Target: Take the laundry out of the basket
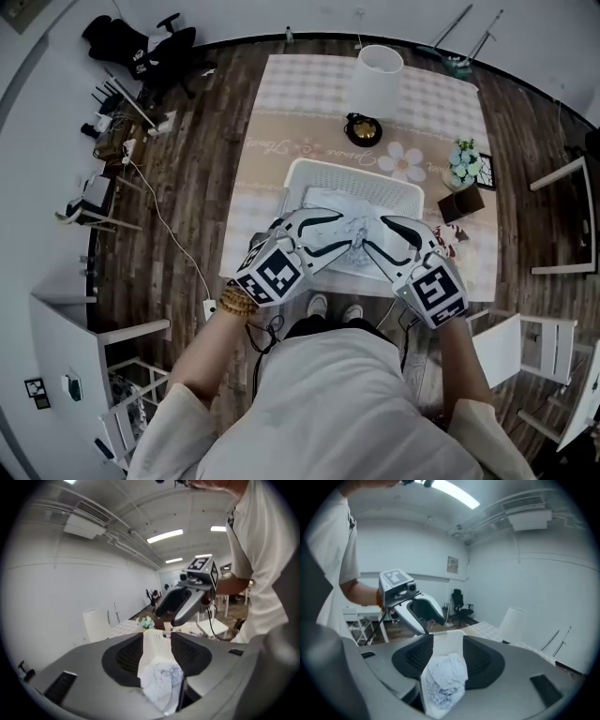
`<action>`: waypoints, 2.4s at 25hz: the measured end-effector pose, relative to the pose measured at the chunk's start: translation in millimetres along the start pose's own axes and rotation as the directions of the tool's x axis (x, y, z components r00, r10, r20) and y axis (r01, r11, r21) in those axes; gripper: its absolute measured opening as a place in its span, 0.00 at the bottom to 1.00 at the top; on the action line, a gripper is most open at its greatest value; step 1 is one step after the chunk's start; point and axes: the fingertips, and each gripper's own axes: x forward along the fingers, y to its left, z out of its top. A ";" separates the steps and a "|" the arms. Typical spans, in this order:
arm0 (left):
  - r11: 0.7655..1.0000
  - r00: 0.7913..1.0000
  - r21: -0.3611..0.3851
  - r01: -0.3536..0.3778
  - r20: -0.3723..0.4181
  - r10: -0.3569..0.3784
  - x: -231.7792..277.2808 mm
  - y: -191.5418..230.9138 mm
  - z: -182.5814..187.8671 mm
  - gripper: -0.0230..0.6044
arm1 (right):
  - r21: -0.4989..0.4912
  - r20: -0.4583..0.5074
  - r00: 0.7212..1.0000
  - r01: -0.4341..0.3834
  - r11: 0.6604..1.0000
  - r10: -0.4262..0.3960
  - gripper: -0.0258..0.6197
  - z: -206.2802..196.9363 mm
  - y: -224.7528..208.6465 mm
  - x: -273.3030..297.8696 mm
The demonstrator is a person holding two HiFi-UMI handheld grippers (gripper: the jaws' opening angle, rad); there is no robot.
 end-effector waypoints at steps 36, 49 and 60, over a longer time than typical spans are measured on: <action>0.802 0.476 -0.008 0.597 -0.802 -0.362 159.2 -25.5 -324.5 0.65 | -0.041 -0.765 0.598 -0.412 0.910 0.236 0.74 -316.5 7.2 206.9; 0.790 0.403 -0.117 0.602 -0.809 -0.428 138.0 -36.4 -303.7 0.25 | -0.042 -0.745 0.579 -0.537 0.843 0.332 0.27 -290.9 32.4 189.9; 0.841 0.467 -0.092 0.534 -0.796 -0.384 105.1 10.9 -216.2 0.24 | -0.102 -0.698 0.661 -0.472 0.876 0.275 0.27 -196.3 -0.7 157.1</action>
